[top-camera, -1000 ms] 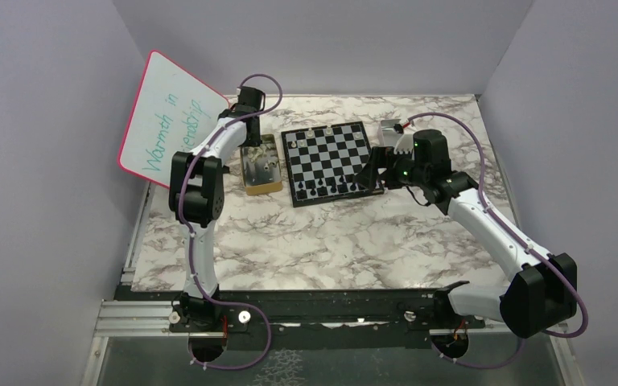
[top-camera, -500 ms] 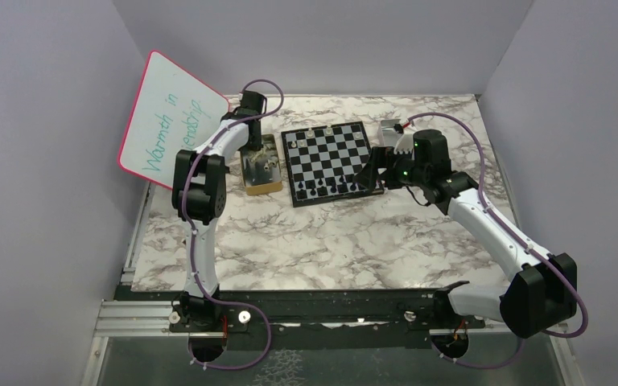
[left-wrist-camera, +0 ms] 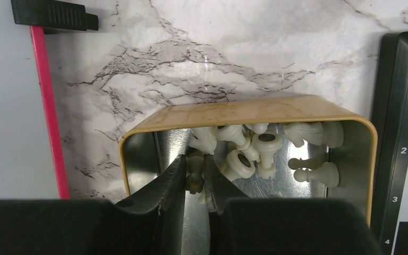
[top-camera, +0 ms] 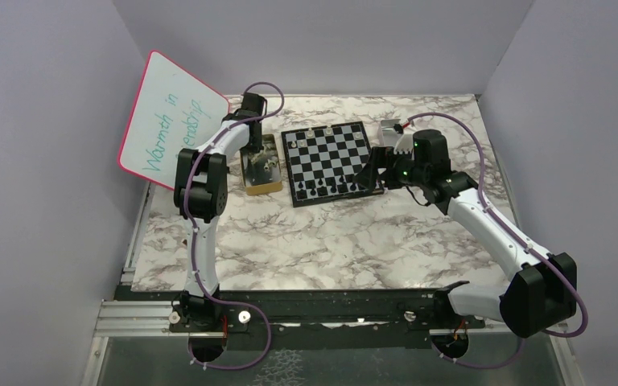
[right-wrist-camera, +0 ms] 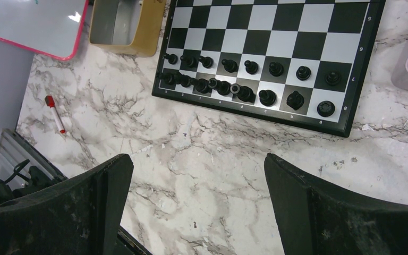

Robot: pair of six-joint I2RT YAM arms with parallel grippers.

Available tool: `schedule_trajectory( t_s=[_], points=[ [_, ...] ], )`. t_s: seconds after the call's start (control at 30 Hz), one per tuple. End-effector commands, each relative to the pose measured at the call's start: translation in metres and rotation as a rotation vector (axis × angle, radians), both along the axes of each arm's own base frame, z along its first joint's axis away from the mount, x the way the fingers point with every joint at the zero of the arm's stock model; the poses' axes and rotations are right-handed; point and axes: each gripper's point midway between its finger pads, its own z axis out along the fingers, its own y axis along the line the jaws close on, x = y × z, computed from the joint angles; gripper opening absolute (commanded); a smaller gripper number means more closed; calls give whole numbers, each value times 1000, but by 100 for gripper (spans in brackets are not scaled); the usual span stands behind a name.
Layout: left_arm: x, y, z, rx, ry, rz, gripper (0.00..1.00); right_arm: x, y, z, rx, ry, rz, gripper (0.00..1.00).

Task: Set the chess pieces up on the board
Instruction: Pick up the chess piece from the storage box.

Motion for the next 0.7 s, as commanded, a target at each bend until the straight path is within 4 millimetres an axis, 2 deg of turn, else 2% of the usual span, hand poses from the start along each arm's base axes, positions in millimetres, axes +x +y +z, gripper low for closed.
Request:
schedule_trajectory(
  t_s=[0.0, 0.37, 0.67],
  points=[
    [11, -6, 20, -38, -48, -25, 17, 0, 3, -3, 4, 3, 13, 100],
    [9, -7, 45, -57, -83, -22, 16, 0, 3, -5, 2, 9, 13, 100],
    [4, -5, 56, -60, -84, -5, 16, -1, 3, -4, 7, 6, 14, 100]
  ],
)
